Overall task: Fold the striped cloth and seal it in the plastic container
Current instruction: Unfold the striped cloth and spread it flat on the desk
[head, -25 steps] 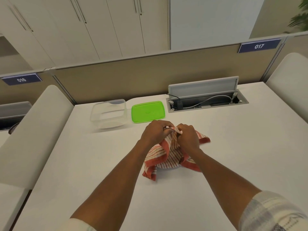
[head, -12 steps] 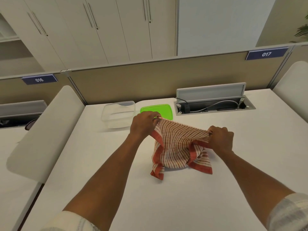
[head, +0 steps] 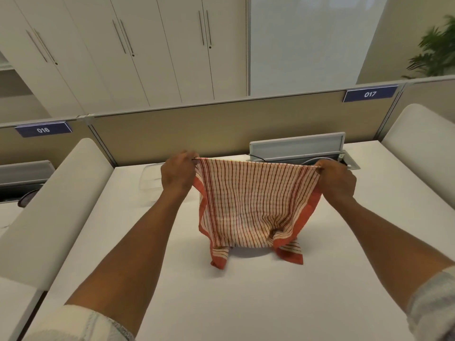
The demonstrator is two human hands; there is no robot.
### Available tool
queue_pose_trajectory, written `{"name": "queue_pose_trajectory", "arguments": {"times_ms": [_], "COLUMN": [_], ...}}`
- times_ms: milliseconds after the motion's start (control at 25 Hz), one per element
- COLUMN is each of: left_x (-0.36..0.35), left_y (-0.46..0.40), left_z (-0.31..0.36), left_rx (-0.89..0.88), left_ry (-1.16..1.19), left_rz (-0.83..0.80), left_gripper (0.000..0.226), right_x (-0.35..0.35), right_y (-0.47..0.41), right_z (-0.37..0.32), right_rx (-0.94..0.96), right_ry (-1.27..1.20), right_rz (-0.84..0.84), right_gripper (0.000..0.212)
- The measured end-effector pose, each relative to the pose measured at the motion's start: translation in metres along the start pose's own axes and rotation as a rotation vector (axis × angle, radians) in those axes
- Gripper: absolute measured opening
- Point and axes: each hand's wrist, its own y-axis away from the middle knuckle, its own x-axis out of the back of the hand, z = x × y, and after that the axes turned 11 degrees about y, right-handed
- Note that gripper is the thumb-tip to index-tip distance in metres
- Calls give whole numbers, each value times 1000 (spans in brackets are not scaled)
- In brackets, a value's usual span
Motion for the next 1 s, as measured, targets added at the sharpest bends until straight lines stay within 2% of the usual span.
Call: {"name": "queue_pose_trajectory", "arguments": {"times_ms": [120,280,480,600,680,800,1000], "left_x": [13,36,59,68,68,52,6], "left_y": [-16,-33,-35,-12,19,83,168], "left_z": [10,21,33,33,24,1,-42], "left_rx": [56,104,55,20,2,-30,-1], "left_ry": [106,239,336,389,417,441,466], "left_rz": [146,327,533,591,596,525,263], "left_gripper": [23,27,26,24,25,29,33], "right_x": [25,62,107,128,129,108,51], "right_y": [-29,-57,-60,-36,-6,56,142], "right_z": [-16,-35,-48,-47,-39,-17,18], "right_rx": [29,82,75,22,-16,-62,-137], "right_ry": [-59,-167,-240,-306,-344,-364,-302], "right_rz": [137,318,488,552,570,508,229], "right_gripper": [17,35,37,34,26,30,30]}}
